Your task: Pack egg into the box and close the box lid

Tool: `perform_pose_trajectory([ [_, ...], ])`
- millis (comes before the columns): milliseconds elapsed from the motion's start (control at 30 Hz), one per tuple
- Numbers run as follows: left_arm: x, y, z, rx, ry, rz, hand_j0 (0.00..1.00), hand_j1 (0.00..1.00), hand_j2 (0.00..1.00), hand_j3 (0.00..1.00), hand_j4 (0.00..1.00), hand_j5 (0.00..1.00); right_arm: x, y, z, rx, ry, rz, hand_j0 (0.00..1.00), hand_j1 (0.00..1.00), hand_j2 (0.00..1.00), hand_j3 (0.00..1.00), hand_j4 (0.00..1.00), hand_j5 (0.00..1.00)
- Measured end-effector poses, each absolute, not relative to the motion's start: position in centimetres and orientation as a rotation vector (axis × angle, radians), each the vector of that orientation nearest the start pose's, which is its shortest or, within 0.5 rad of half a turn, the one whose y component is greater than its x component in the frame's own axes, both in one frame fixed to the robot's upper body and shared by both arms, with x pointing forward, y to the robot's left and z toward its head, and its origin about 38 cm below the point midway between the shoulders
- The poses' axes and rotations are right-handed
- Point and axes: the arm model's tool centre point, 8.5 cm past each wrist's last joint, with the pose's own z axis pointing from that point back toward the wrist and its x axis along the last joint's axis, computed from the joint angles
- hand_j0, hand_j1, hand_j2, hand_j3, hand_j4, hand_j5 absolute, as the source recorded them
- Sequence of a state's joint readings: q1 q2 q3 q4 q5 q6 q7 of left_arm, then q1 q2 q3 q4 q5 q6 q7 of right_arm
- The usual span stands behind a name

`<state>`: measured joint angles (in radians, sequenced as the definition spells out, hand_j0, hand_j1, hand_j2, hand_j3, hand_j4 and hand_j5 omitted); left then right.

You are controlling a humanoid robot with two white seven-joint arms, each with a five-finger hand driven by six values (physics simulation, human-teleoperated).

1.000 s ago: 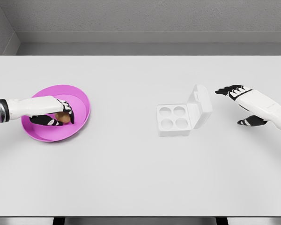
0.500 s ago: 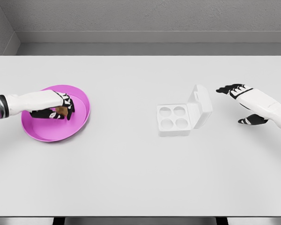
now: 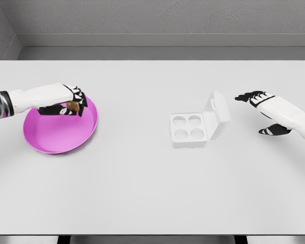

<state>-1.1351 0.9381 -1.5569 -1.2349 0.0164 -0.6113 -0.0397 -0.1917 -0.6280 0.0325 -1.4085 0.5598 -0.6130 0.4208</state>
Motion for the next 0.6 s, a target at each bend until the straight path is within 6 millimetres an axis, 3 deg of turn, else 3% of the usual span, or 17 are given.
perform_pose_trajectory([
  [600, 46.6, 27.5, 19.8, 0.159, -1.570, -1.873, 0.33, 0.33, 0.33, 0.33, 0.33, 0.33, 39.5, -38.3, 14.9, -0.564, -1.470, 1.605, 1.00, 1.00, 1.00, 1.00, 1.00, 1.00],
])
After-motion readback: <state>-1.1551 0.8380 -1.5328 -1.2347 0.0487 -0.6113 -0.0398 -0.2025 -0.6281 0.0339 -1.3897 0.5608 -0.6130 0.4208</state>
